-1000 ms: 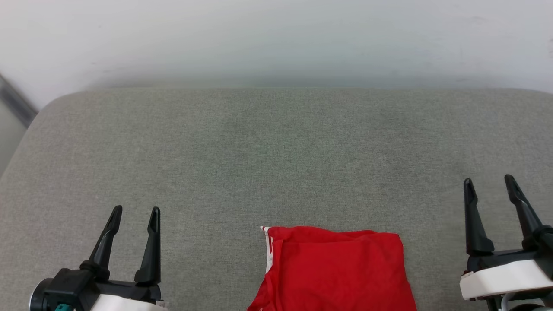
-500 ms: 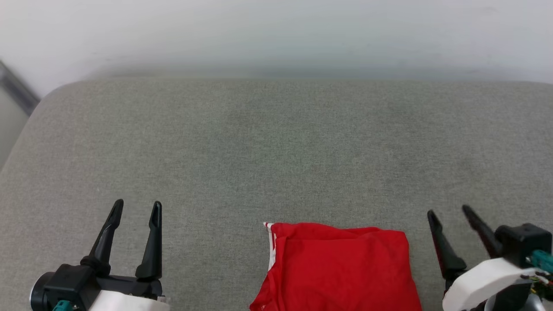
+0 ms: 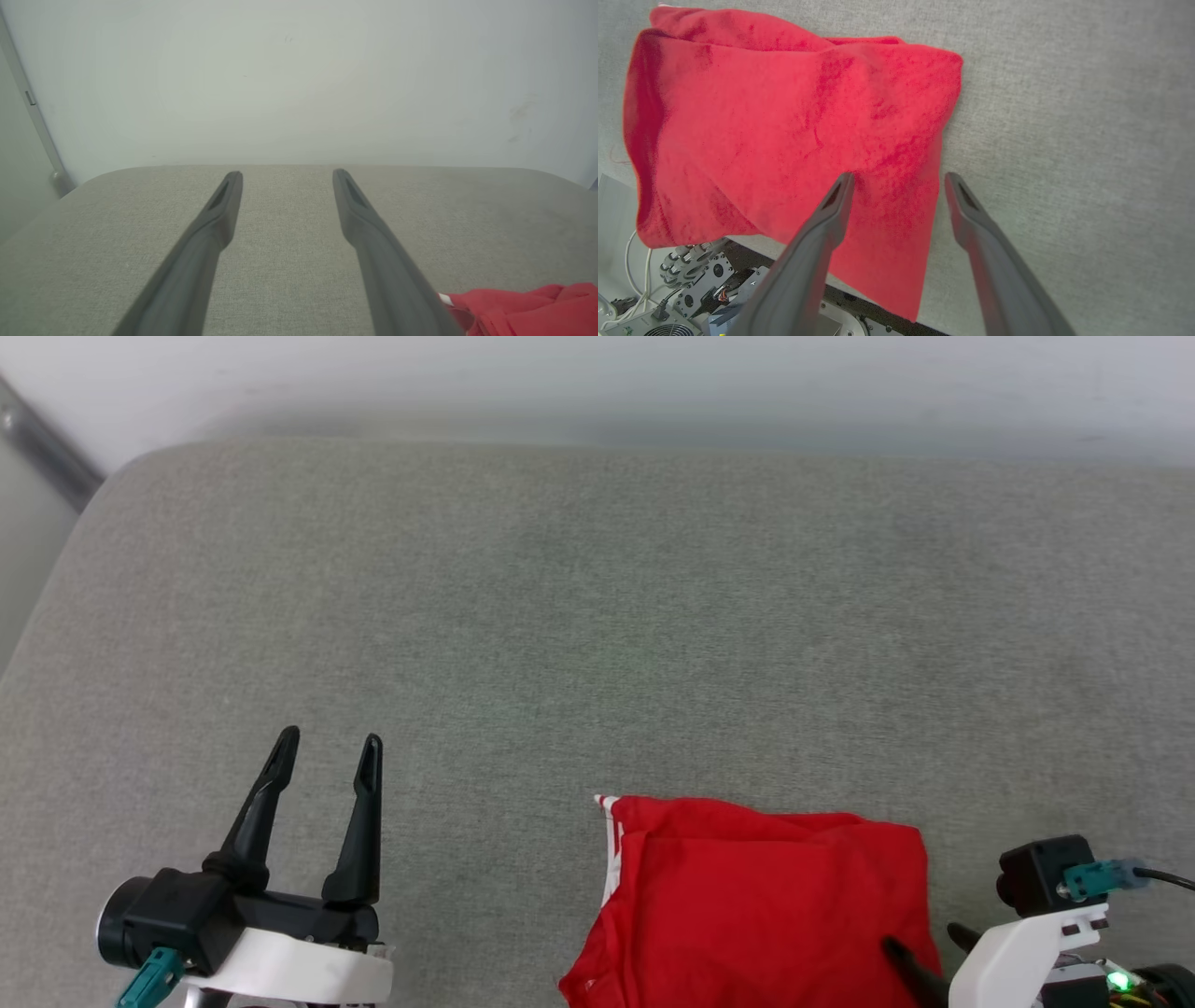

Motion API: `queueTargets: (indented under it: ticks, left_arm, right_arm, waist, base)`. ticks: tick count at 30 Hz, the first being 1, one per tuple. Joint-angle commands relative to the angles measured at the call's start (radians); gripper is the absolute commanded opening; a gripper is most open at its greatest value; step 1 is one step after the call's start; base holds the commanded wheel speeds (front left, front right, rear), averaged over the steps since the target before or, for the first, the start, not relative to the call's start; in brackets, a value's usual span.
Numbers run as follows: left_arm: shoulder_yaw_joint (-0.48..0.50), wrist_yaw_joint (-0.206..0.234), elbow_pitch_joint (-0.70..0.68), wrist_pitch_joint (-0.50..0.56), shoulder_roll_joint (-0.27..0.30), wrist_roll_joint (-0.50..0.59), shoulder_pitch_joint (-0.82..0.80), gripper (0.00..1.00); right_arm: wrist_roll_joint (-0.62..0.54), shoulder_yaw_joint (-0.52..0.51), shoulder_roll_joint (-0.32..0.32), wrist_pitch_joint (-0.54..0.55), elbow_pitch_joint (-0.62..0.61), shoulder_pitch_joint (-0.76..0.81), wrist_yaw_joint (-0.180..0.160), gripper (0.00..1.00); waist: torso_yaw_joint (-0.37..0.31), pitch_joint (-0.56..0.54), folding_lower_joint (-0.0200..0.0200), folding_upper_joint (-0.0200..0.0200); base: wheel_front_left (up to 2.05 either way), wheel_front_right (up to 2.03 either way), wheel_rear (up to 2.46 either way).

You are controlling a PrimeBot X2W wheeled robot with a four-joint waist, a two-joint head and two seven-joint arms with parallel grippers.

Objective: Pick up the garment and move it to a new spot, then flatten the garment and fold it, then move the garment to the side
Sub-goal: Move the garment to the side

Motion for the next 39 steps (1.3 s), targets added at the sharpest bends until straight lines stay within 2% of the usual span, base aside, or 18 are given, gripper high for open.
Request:
queueTargets:
  ticks: [1, 9, 15, 16, 17, 22, 28, 34, 37, 39]
  left_arm:
    - [-0.003, -0.001, 0.003, -0.003, 0.002, -0.004, -0.013, 1.0]
    - [-0.023, -0.001, 0.017, -0.002, 0.007, -0.003, -0.039, 1.0]
    - [-0.038, -0.001, 0.025, -0.002, 0.005, -0.003, -0.047, 1.0]
    - [-0.041, -0.001, 0.027, -0.003, 0.005, -0.002, -0.047, 1.0]
    - [-0.043, -0.001, 0.029, -0.003, 0.004, -0.001, -0.047, 1.0]
    - [-0.047, -0.001, 0.034, -0.002, 0.007, 0.001, -0.033, 1.0]
    - [-0.052, -0.001, 0.005, -0.002, -0.008, -0.01, -0.03, 1.0]
    - [-0.093, -0.001, -0.037, -0.002, -0.021, -0.01, -0.077, 1.0]
    - [-0.129, -0.001, -0.05, -0.002, -0.012, 0.0, -0.117, 1.0]
    - [-0.167, -0.001, -0.051, -0.002, 0.005, 0.013, -0.145, 1.0]
  right_arm:
    - [-0.003, -0.004, 0.012, 0.015, 0.021, -0.013, 0.0, 1.0]
    - [-0.05, 0.002, 0.036, 0.006, 0.16, -0.048, 0.0, 1.0]
    - [-0.079, 0.046, 0.048, -0.027, 0.294, -0.052, 0.001, 1.0]
    - [-0.086, 0.057, 0.044, -0.036, 0.315, -0.054, 0.001, 0.82]
    - [-0.092, 0.066, 0.043, -0.048, 0.328, -0.057, 0.001, 0.0]
    - [-0.141, 0.089, -0.009, -0.123, 0.324, -0.111, -0.001, 0.0]
    - [-0.249, 0.158, -0.115, -0.155, 0.267, -0.194, -0.001, 0.0]
    - [-0.296, 0.244, -0.306, -0.123, 0.205, -0.324, -0.001, 0.0]
    - [-0.304, 0.269, -0.426, -0.117, 0.189, -0.395, -0.001, 0.0]
    - [-0.29, 0.268, -0.479, -0.12, 0.189, -0.433, -0.001, 0.0]
  waist:
    - [0.02, 0.017, 0.0, 0.0]
    - [0.068, 0.044, 0.0, 0.0]
    - [0.093, 0.053, 0.0, 0.0]
    - [0.096, 0.052, 0.0, 0.0]
    - [0.097, 0.051, 0.0, 0.0]
    - [0.081, 0.031, 0.0, 0.0]
    - [0.002, 0.003, 0.0, 0.0]
    - [-0.119, 0.045, 0.0, 0.0]
    - [-0.177, 0.093, 0.0, 0.0]
    - [-0.214, 0.129, 0.0, 0.0]
  base:
    - [0.0, 0.0, 0.0]
    - [0.0, 0.0, 0.0]
    - [0.0, 0.0, 0.0]
    - [0.0, 0.0, 0.0]
    - [0.0, 0.0, 0.0]
    - [0.0, 0.0, 0.0]
    - [0.0, 0.0, 0.0]
    - [0.0, 0.0, 0.0]
    - [0.0, 0.0, 0.0]
    - [0.0, 0.0, 0.0]
